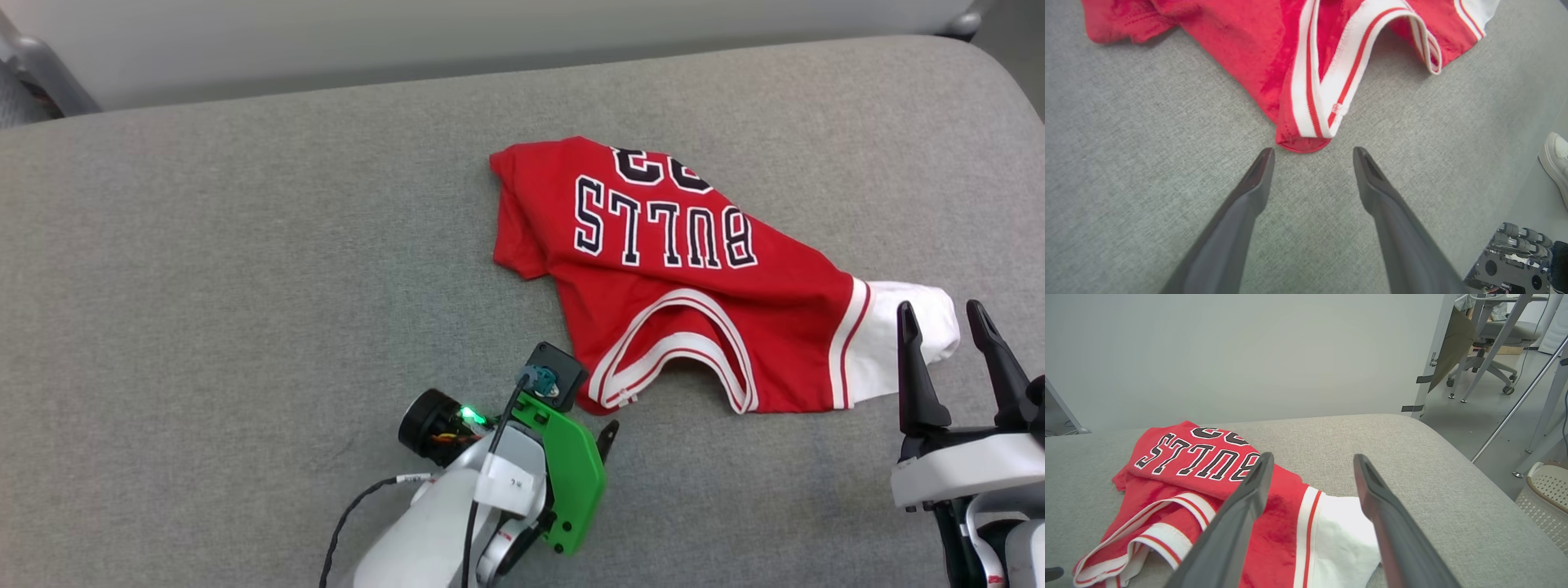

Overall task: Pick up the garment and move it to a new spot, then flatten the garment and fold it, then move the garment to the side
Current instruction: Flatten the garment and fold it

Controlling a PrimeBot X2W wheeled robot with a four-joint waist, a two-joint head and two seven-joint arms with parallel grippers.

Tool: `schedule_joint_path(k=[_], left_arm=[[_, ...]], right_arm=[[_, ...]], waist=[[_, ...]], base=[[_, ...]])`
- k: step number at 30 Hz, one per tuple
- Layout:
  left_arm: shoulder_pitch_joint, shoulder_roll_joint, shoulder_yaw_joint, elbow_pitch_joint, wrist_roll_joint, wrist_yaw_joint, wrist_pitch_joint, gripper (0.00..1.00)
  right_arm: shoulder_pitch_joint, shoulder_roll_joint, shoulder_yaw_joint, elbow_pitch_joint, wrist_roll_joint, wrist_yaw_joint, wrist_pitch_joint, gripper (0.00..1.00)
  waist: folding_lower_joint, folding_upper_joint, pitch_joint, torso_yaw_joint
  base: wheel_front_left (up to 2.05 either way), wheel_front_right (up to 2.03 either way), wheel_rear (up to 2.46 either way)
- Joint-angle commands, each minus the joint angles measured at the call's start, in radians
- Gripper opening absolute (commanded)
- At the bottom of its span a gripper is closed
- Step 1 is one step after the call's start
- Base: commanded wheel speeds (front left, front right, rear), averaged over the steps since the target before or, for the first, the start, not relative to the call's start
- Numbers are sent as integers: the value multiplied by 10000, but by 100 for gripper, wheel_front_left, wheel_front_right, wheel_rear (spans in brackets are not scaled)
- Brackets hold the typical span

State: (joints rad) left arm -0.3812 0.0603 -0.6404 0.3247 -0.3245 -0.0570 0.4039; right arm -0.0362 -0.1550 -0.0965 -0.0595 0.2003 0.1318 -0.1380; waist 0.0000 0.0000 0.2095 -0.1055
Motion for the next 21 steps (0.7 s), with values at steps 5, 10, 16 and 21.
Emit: schedule_joint_path(k=[5,10,16,21], left_arm=[[-764,20,21,744,300,110,-345,100],[-1137,-34,15,1396,83,54,-778,100],[-1294,-79,-311,1943,-371,-280,-1374,0],[-1255,-87,-200,2161,-547,-156,-2260,0]], right_arm=[[-366,57,35,116,-38,-11,-176,100],[-501,117,122,237,-74,-11,-259,100],[-634,87,188,450,-60,-11,-311,100],[-611,57,179,673,-112,-11,-340,100]], waist=[[0,0,499,-281],[0,0,710,-296],[0,0,786,-207],[0,0,463,-6]], base=[[0,0,0],[0,0,0],[0,0,0],[0,0,0]])
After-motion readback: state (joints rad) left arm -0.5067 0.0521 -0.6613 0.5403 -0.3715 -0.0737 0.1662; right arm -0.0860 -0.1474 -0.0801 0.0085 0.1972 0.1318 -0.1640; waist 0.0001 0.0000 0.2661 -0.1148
